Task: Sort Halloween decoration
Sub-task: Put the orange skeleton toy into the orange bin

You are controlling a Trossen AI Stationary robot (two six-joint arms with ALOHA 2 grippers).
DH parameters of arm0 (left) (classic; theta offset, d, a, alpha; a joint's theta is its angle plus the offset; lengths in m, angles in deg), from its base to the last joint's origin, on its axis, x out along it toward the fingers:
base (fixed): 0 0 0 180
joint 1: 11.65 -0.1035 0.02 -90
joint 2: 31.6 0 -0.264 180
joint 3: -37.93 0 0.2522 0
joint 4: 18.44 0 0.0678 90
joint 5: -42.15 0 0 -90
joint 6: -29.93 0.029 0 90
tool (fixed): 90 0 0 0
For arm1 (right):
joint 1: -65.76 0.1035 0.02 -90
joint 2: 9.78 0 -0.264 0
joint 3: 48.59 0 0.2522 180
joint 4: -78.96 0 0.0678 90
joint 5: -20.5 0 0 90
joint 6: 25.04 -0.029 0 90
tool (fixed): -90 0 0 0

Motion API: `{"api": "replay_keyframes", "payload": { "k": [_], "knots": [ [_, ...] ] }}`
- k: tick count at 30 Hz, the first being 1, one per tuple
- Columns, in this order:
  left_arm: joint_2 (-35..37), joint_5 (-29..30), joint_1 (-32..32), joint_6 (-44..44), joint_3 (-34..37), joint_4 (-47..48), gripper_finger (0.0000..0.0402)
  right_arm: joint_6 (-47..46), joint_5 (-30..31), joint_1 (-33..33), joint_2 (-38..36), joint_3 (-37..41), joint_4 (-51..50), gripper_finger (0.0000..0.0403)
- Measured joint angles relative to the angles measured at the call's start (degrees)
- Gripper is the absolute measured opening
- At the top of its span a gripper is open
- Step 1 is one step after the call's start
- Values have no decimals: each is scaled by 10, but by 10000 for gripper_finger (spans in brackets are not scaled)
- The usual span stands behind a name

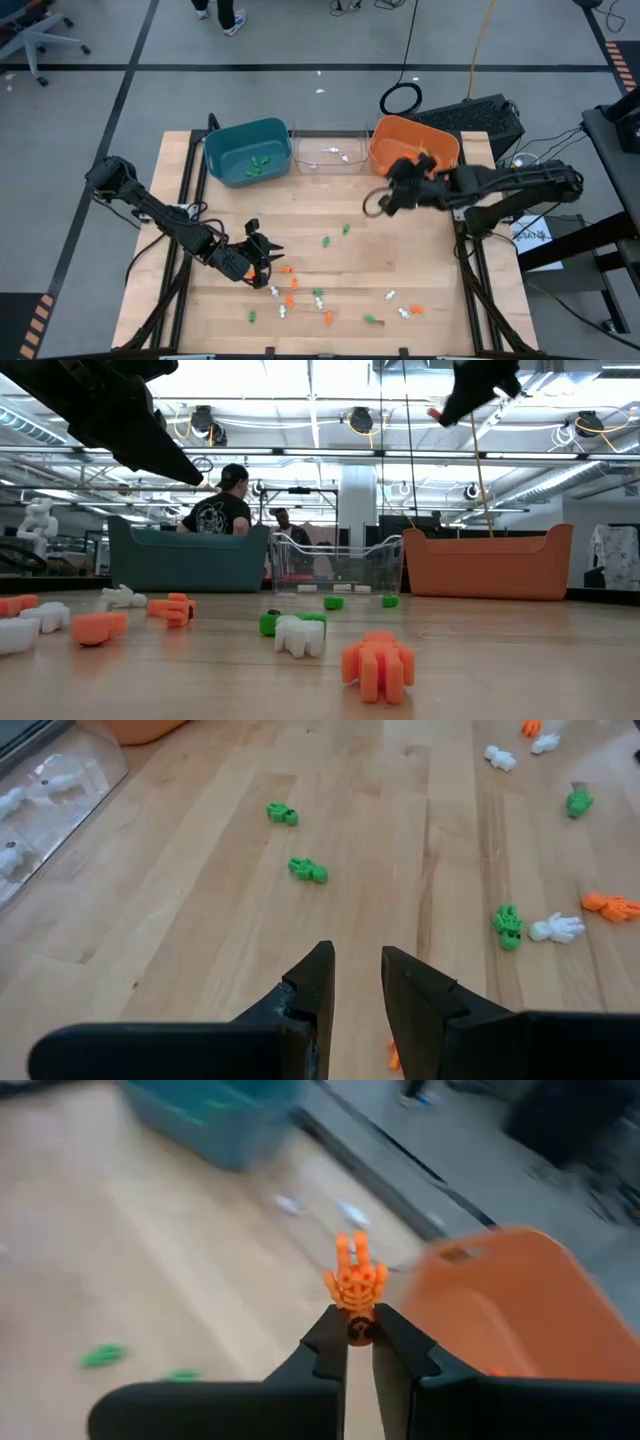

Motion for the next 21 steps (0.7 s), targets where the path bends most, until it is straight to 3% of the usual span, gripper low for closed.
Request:
{"api": "replay_keyframes", "payload": {
  "k": [5, 17, 21],
  "knots": [
    [0, 0, 0, 0, 0, 0, 86, -14, -38, -81, -3, 1, -67, 8],
    [0, 0, 0, -14, 0, -1, 86, 38, -94, -250, -3, 77, -59, 8],
    [0, 0, 0, -14, 0, -1, 86, 58, -149, -303, -2, 123, -26, 9]
  ]
}}
